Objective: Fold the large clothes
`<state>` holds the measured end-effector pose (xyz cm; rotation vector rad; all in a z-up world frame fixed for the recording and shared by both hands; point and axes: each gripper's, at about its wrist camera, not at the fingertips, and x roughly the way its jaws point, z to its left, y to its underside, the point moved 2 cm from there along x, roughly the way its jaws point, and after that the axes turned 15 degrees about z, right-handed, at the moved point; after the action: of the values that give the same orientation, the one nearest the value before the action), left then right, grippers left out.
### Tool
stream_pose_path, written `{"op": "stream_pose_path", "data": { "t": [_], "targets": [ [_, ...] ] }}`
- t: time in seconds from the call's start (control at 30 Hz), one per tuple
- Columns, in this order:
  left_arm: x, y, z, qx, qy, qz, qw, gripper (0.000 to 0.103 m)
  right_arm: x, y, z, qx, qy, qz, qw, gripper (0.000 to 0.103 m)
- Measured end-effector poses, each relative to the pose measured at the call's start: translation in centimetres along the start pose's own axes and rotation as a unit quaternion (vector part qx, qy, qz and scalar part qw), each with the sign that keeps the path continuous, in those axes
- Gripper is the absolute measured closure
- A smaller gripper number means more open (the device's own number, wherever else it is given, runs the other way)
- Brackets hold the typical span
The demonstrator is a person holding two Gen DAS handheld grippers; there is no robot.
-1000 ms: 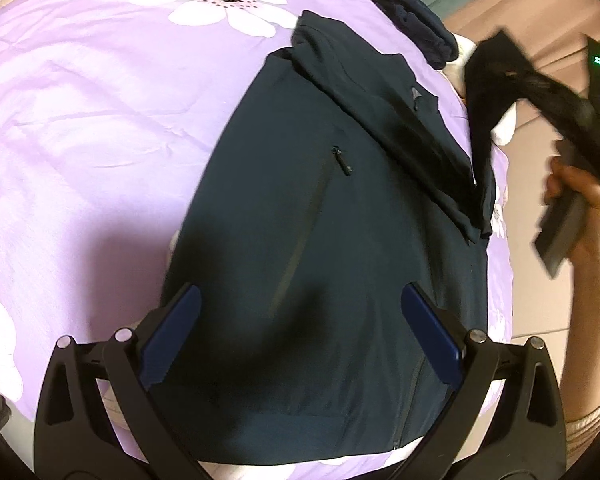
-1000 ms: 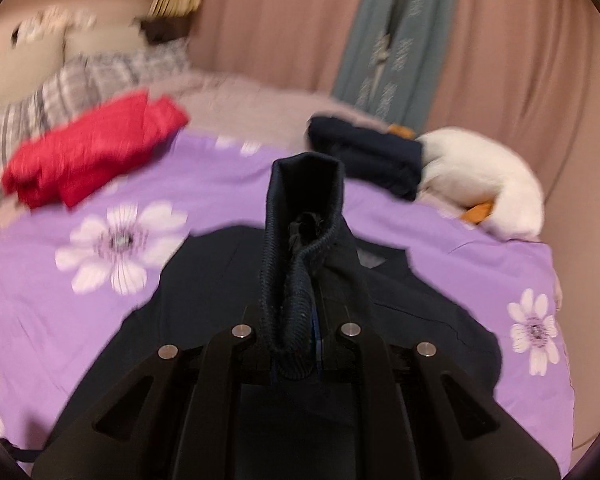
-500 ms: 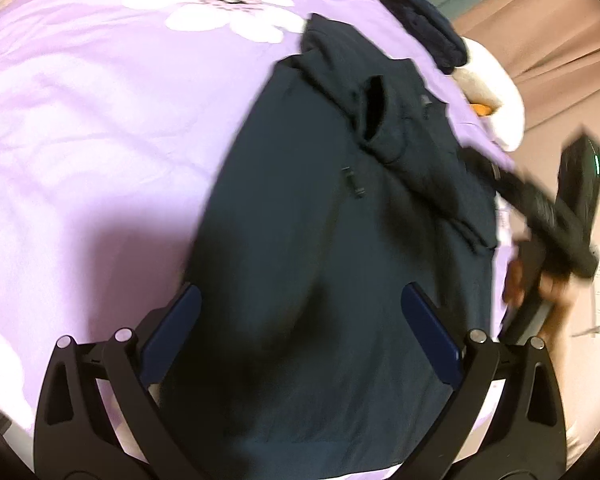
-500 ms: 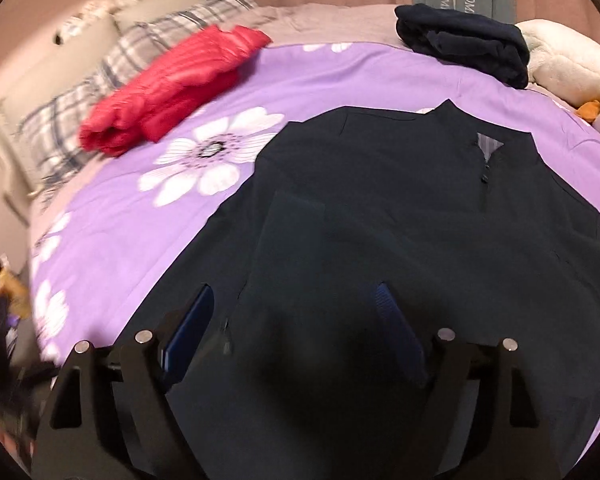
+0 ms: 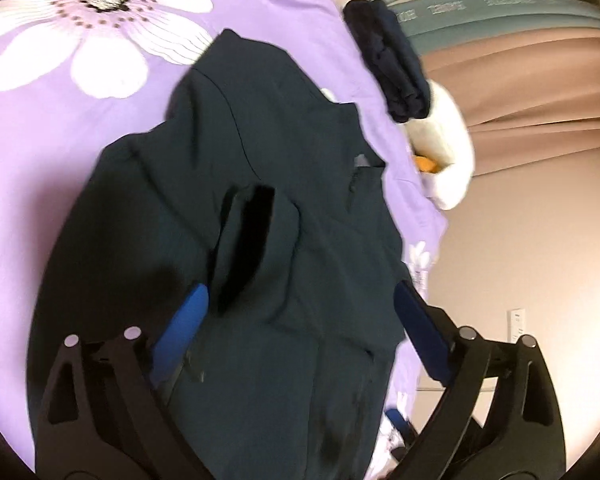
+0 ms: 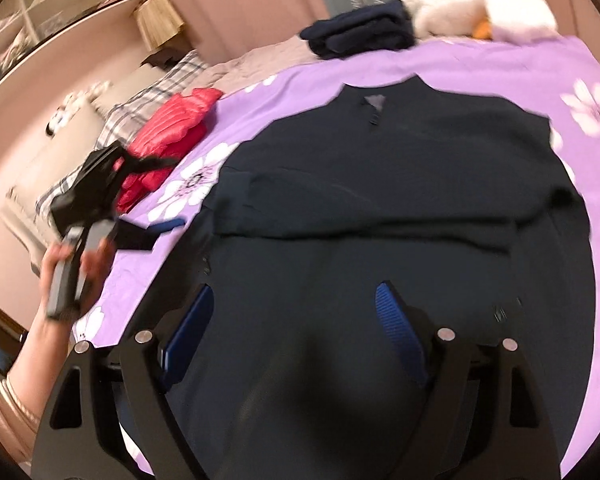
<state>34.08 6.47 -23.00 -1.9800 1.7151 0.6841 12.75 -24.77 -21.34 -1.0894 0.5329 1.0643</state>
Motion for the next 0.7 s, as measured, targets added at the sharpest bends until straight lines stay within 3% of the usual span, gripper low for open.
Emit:
{"op": "stream_pose_path", "data": {
  "t": [0.07,0.13,0.17,0.3,0.4,0.47,0.57,0.7],
  "targets": [
    [1.5,-0.9,0.0,-0.009,-0.007,0.01,0.9999,0.022,-0.3,0.5,-1.0,0.011,-0.004,-0.002,1.0,0.02],
    [2.8,-1.5,0.2,-0.019,-0.012,0.02,0.9996,0.043,-0.6,0.8,-2.1,0.023,-0.007,-0.007,1.0,0.02],
    [3.6,-1.8,0.3,-0.023,-0.015,0.025,0.9993,0.048,-0.6,0.9,-2.6,0.029,-0.009,-0.009,1.0,0.02],
    [4.9,-2.8,0.5,-0.033,-0.035,0.031,0.9984,0.101,-1.1,1.7,-4.5,0.056,-0.015,-0.015,0.998,0.02],
    [4.4,-4.4,-2.0,-0.008,-0.062,0.006,0.998,0.101,-1.5,2.3,-5.6,0.072,-0.013,-0.018,0.997,0.02],
    [3.0,-5.7,-5.3,0.035,-0.066,-0.028,0.9968,0.101,-1.9,2.5,-6.4,0.08,-0.01,-0.025,0.996,0.02],
    [0.9,-6.9,-10.0,0.106,-0.071,-0.085,0.9882,0.101,-2.7,2.4,-7.4,0.097,-0.009,-0.036,0.995,0.02],
    [-0.3,-6.5,-9.6,0.142,-0.066,-0.107,0.9818,0.101,-2.9,2.5,-8.3,0.11,0.0,-0.04,0.993,0.02]
  ]
}}
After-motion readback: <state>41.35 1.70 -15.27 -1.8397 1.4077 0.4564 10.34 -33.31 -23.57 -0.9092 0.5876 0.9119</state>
